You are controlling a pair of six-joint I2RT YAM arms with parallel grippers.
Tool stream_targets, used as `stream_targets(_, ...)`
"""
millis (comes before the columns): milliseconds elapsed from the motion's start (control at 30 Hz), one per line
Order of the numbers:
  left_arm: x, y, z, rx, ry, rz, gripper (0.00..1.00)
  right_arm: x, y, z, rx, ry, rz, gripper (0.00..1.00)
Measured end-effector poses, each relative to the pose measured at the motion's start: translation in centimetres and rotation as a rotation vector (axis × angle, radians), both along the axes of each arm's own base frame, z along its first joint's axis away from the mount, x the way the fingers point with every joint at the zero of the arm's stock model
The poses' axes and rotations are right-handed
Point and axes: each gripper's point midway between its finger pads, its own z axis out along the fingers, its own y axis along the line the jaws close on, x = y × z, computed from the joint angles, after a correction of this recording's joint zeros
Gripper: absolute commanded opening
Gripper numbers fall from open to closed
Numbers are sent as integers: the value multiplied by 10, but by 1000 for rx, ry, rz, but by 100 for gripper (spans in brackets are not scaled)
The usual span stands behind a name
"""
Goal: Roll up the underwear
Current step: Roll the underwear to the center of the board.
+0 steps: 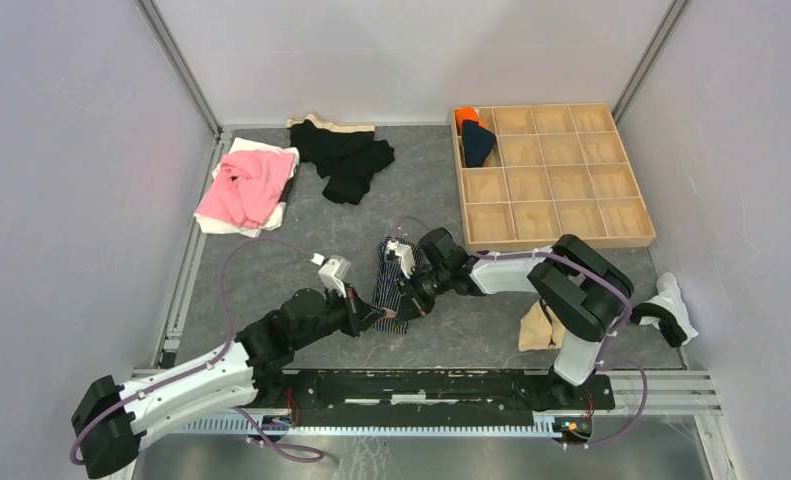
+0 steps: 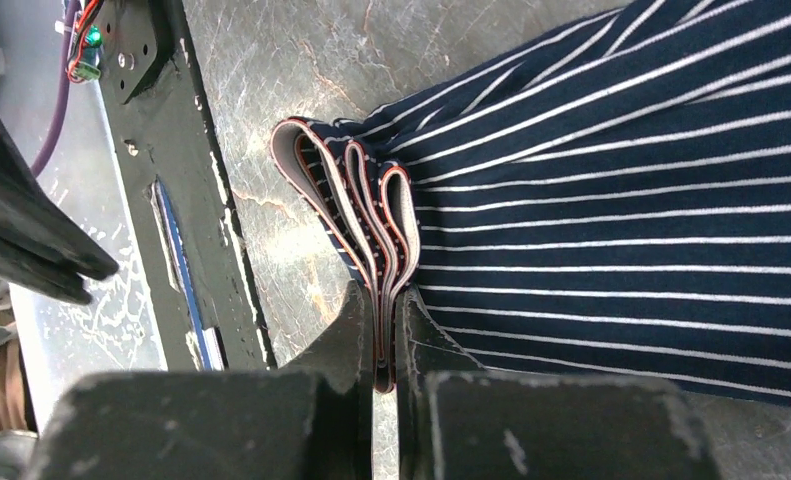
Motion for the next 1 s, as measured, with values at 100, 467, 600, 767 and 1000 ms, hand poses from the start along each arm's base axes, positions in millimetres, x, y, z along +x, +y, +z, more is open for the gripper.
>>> stream_targets(100,-4,-4,-6,10,6,-28,2,2,-1,-1,-4,23,-20,3)
stream_targets(467,-11,-17,-38,70,47,-81,2,3,-2,-2,-2,53,-37,3)
stream_targets(600,-3,-15,-44,78,34,-40,2,3,-3,-2,-2,54,-37,3)
stream_targets(767,7,-12,-50,94,18,15,2,4,-3,-2,-2,54,-37,2)
stream_targets(1000,10,-6,-73,134,49,57,2,4,-3,-2,-2,53,-37,4)
